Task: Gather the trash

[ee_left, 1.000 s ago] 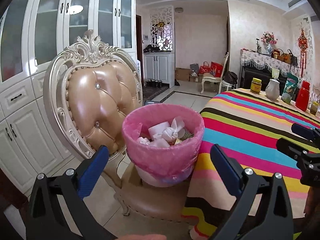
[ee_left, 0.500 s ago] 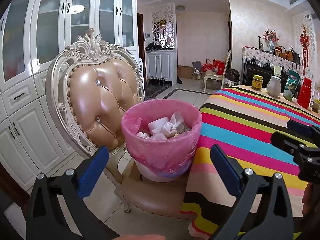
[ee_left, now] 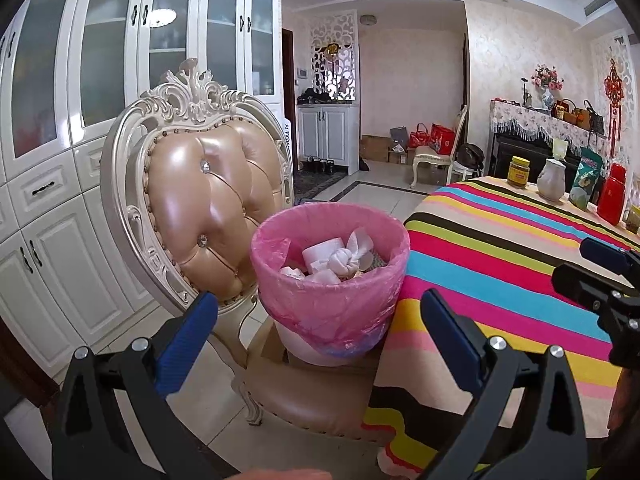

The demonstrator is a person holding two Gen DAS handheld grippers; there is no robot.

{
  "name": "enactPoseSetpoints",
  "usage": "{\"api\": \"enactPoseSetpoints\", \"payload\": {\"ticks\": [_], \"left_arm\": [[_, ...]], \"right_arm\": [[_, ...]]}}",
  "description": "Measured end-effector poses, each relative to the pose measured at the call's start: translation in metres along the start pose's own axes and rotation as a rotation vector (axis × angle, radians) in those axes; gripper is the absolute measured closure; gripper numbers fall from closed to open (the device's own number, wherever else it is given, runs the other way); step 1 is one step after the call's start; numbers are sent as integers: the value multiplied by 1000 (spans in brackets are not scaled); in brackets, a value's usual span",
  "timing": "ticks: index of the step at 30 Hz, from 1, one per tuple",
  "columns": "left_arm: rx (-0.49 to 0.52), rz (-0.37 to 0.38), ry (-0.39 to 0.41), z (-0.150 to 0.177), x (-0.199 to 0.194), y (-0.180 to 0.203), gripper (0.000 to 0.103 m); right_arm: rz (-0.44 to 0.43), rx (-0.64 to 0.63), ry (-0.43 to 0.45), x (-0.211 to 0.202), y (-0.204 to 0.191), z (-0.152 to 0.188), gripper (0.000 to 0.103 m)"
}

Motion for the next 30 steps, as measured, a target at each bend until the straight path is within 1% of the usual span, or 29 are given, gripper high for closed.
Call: {"api": "enactPoseSetpoints", "payload": {"ticks": [14,30], "left_arm": [[-7,-33,-14,6,-3,-19,5],[-3,-33,-16,8,-4,-19,5]], "right_arm": [[-34,-29,-19,7,-15,3,18],[-37,-31,-15,6,-18,1,18]]}}
Point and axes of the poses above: each gripper's, at about its wrist camera, not at the fingertips, and x roughly the way its jaws point, y to its right, z to its underside, the point moved 5 cm from there along x, roughly the way its jaws point, and after that the axes turned 14 degrees about -x, right-handed, at the moved point
